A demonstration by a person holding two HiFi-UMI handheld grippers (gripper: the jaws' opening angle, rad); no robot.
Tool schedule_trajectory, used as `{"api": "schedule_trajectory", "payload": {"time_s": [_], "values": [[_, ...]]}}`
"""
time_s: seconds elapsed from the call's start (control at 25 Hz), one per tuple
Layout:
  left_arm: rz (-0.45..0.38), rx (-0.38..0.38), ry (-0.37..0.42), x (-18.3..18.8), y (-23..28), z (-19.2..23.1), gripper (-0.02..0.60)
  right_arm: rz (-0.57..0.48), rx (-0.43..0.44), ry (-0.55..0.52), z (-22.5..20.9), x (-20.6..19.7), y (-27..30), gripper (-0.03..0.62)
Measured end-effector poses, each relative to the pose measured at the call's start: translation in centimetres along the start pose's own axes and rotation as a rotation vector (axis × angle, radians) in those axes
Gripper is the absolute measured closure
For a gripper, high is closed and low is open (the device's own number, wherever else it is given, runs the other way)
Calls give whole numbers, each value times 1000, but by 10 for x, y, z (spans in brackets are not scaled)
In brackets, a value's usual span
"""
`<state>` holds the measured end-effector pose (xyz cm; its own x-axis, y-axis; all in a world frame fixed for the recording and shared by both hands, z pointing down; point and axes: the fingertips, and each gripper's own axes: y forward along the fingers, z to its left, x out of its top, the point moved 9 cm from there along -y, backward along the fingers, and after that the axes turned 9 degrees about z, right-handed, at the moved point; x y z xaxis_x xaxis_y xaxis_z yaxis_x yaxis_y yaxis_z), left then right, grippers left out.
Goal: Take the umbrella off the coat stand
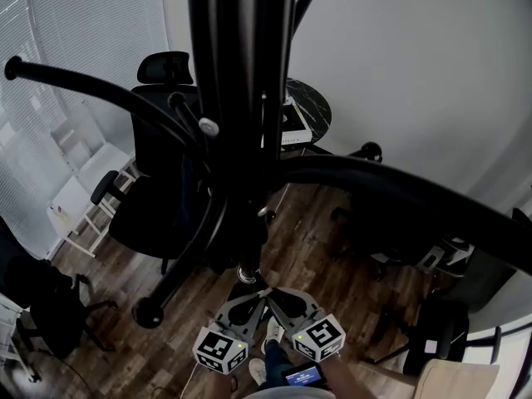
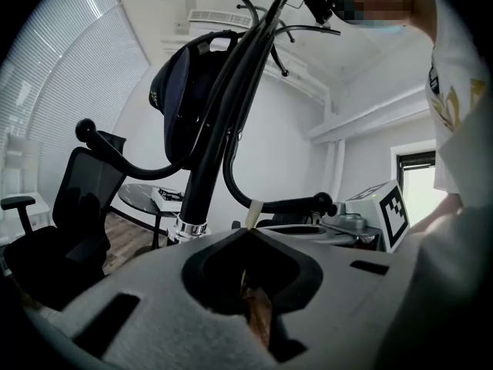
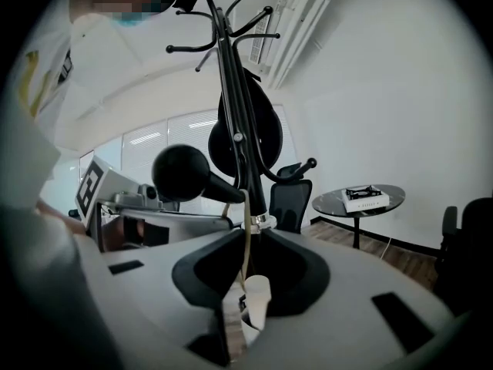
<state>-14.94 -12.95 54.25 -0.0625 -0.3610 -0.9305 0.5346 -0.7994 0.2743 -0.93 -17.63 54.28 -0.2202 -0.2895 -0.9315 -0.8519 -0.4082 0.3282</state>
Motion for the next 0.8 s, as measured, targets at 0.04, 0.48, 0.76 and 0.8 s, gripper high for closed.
{"api": "schedule_trajectory", "payload": {"time_s": [0.04, 0.48, 0.76, 0.8], "values": [[-1, -2, 0, 0, -1, 0, 561, -1, 5, 5, 0, 0, 1, 529], [-39, -6, -57, 0, -7, 6, 561, 14, 10, 5, 1, -2, 11, 568], [-65, -18, -96, 1, -7, 9, 561, -13, 6, 136, -5, -4, 4, 576], [-66, -21, -95, 1, -7, 9, 561, -20, 3, 146, -6, -4, 3, 576]]}}
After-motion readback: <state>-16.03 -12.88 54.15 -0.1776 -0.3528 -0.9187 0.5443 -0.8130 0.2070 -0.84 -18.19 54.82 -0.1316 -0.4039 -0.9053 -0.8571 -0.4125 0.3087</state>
